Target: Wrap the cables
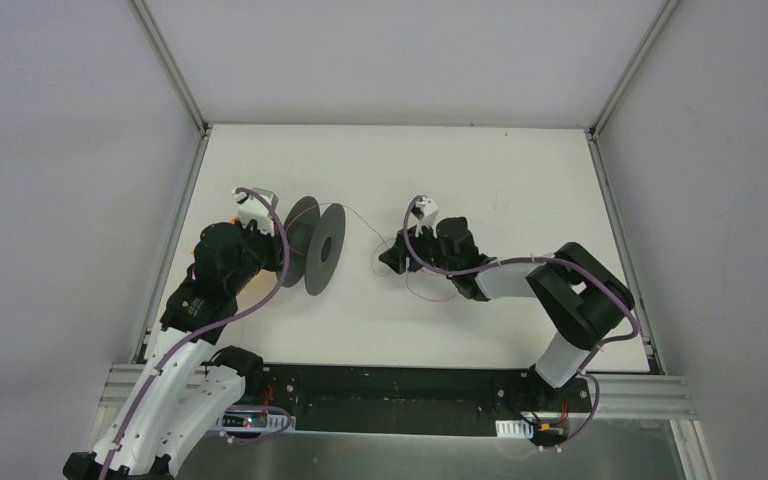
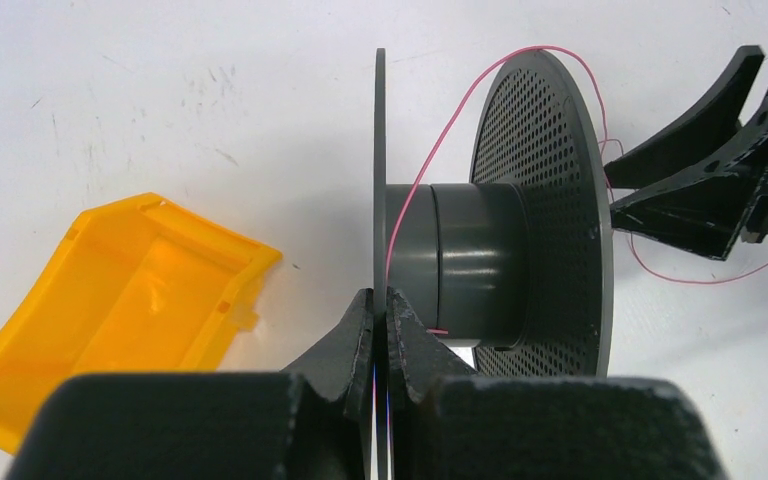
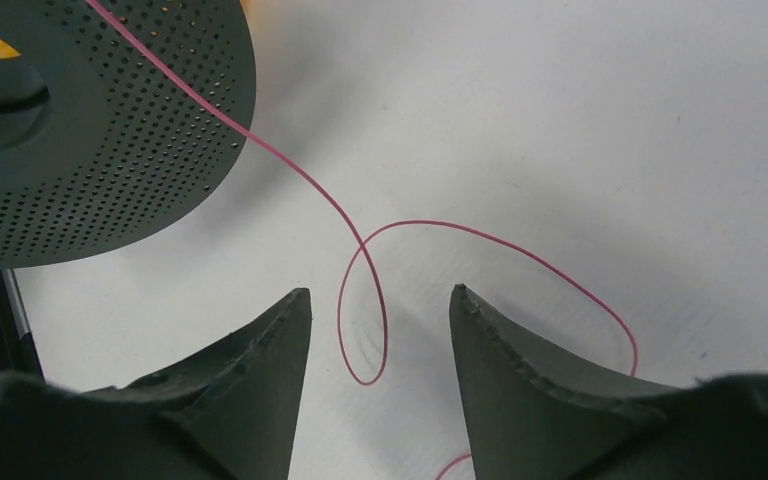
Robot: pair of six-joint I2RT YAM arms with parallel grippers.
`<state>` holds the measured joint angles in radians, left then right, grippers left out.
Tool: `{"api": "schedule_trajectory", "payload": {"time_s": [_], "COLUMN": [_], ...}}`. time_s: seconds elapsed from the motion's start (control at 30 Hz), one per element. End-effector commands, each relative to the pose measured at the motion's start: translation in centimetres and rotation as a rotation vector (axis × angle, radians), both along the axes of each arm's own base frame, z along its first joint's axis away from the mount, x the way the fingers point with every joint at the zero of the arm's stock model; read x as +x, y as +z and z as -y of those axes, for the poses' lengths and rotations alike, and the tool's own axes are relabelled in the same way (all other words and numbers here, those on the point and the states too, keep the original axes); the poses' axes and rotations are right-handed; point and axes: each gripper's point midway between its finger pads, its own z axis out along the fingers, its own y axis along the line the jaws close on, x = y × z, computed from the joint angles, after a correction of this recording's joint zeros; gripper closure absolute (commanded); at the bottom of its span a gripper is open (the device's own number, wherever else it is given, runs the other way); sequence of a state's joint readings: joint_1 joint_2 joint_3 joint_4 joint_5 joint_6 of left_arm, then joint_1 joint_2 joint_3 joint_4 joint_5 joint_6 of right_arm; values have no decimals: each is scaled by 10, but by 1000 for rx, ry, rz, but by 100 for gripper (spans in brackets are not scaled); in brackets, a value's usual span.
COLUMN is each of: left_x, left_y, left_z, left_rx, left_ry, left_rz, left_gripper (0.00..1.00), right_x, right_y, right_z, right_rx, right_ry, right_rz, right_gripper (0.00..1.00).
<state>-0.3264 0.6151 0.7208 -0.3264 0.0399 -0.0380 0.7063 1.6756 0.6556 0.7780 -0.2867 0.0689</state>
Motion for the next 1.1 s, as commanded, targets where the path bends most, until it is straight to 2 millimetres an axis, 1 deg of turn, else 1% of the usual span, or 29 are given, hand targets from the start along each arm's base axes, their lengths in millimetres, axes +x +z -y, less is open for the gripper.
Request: {"api": "schedule_trajectory", "payload": {"time_s": [0.0, 0.07, 0.1, 0.13, 0.2, 0.23, 0.3, 0.37, 0.5, 0.57, 0.6, 0.67, 0.73, 0.83, 0.9, 0.97, 1.03, 1.07], "left_x": [10, 11, 11, 12, 15, 17, 20, 21, 17, 12, 10, 6, 3, 0, -1, -4, -4, -3], "left_y": [34, 34, 34, 33, 33, 32, 38, 41, 64, 76, 81, 86, 90, 90, 90, 89, 79, 70], "left_z": [3, 4, 4, 3, 4, 2, -1, 0, 22, 32, 37, 45, 51, 55, 53, 55, 50, 45], "left_rx": [-78, -90, -97, -106, -137, -149, -202, -248, -348, -393, -412, -442, -469, -482, -480, -456, -395, -359], "left_ry": [22, 27, 34, 46, 66, 93, 153, 189, 104, 55, 33, -1, -31, -54, -55, -97, -86, -69], "left_rz": [110, 104, 99, 92, 73, 61, 33, -13, -47, -59, -68, -96, -122, -149, -160, -172, -191, -208], "left_gripper": [100, 100, 100, 100, 100, 100, 100, 100, 100, 100, 100, 100, 100, 100, 100, 100, 100, 100], "right_x": [6, 6, 6, 4, 0, -4, -11, -21, -43, -43, -39, -34, -33, -33, -34, -29, -25, -24], "right_y": [24, 23, 22, 22, 24, 26, 28, 38, 38, 40, 39, 37, 36, 41, 43, 46, 59, 67], "right_z": [-20, -24, -26, -27, -28, -28, -23, -19, -16, -8, -1, 9, 14, 15, 17, 25, 35, 39], "right_rx": [152, 176, 187, 199, 227, 237, 237, 220, 92, 76, 69, 39, 10, 2, -2, -13, 3, 9], "right_ry": [16, 19, 21, 26, 35, 40, 30, 14, 13, -32, -68, -119, -131, -133, -142, -191, -250, -271], "right_rz": [16, 12, 8, 4, -4, -11, -25, -26, 13, 29, 43, 69, 72, 73, 72, 79, 103, 118], "right_gripper": [45, 48, 51, 56, 75, 82, 91, 96, 98, 99, 100, 100, 100, 100, 100, 100, 100, 100]}}
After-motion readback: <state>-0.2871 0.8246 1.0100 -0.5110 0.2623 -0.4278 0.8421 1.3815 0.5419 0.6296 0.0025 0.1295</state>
